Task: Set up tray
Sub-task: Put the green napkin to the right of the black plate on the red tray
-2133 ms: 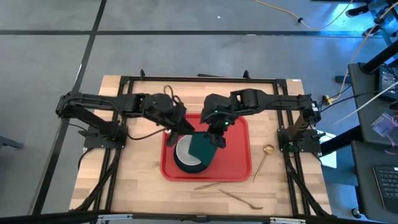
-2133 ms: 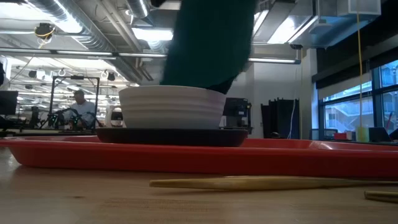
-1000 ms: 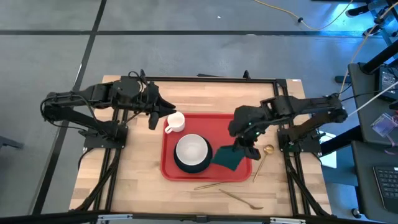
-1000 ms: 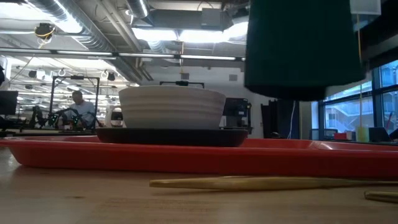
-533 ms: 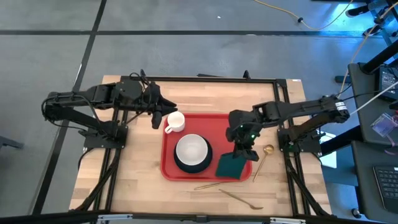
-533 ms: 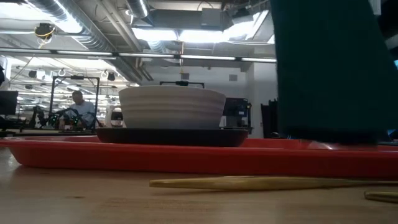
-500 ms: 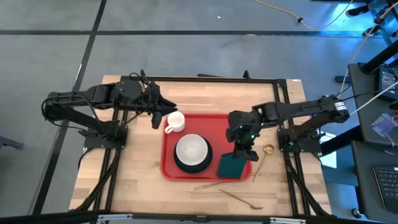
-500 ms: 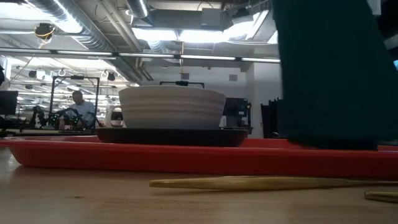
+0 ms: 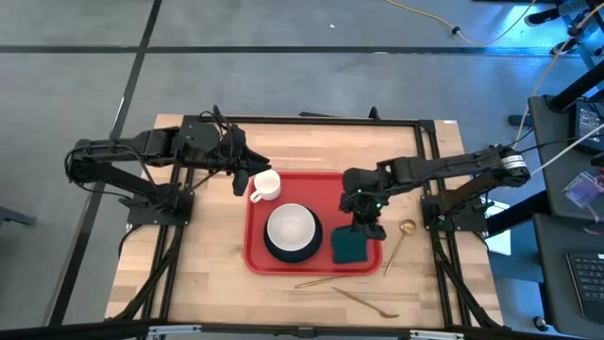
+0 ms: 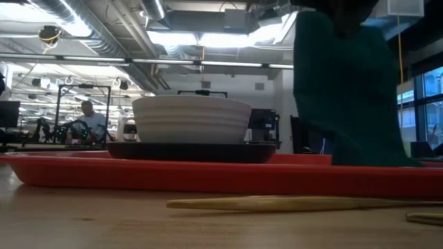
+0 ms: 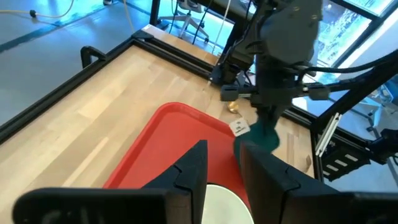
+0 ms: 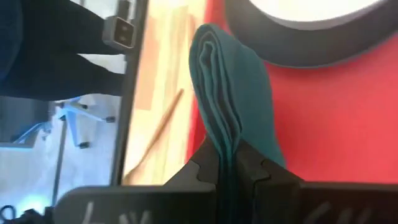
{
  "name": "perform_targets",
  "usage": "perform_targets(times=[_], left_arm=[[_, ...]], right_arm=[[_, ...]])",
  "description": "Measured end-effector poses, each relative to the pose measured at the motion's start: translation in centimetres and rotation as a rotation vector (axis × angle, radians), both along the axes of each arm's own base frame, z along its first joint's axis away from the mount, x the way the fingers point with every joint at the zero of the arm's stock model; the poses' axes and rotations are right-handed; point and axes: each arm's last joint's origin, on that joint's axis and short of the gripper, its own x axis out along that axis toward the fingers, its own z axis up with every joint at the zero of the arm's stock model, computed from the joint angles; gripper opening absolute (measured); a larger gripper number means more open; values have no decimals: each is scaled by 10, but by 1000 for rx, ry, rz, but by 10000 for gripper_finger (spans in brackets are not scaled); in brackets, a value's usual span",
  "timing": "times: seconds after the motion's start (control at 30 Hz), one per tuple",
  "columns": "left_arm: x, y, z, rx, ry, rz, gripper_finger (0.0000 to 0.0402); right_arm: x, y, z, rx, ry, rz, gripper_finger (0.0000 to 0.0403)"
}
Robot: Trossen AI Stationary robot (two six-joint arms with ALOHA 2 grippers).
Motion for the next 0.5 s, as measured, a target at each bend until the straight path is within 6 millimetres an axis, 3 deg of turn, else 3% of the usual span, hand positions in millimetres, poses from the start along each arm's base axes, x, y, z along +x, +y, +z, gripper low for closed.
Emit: perform_targets(times=[0.5], left_arm=[[0, 0, 0, 6, 1, -3, 88]], right_arm=[[-8, -30, -51, -54, 36, -99, 14]])
